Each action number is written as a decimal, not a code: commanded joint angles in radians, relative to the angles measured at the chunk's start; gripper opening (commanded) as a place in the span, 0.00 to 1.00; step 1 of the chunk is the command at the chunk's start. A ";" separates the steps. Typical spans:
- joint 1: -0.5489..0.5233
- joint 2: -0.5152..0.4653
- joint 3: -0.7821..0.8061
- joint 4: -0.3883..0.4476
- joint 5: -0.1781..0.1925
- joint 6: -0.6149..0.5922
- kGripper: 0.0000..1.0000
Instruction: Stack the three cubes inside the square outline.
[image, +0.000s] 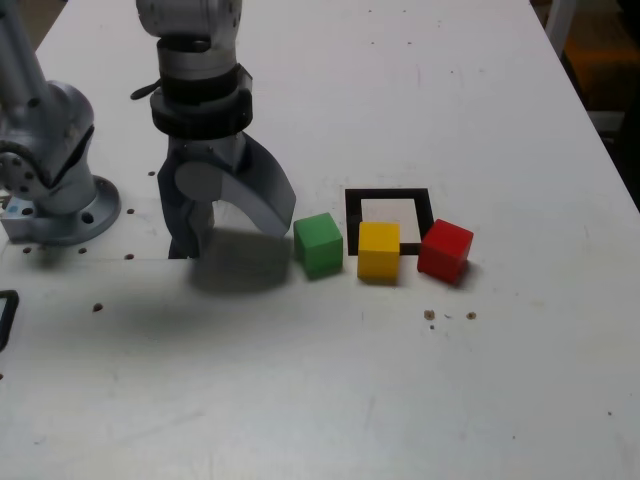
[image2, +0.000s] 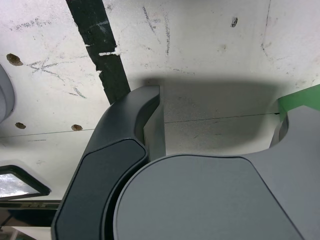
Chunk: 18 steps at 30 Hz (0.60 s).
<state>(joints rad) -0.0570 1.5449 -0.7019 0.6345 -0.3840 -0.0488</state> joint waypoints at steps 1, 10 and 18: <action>-0.001 -0.002 0.001 -0.003 -0.001 0.000 0.85; -0.001 -0.005 0.007 -0.007 -0.004 0.000 0.85; -0.001 -0.010 0.006 -0.004 -0.002 0.000 0.85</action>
<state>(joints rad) -0.0570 1.5413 -0.6955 0.6295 -0.3866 -0.0488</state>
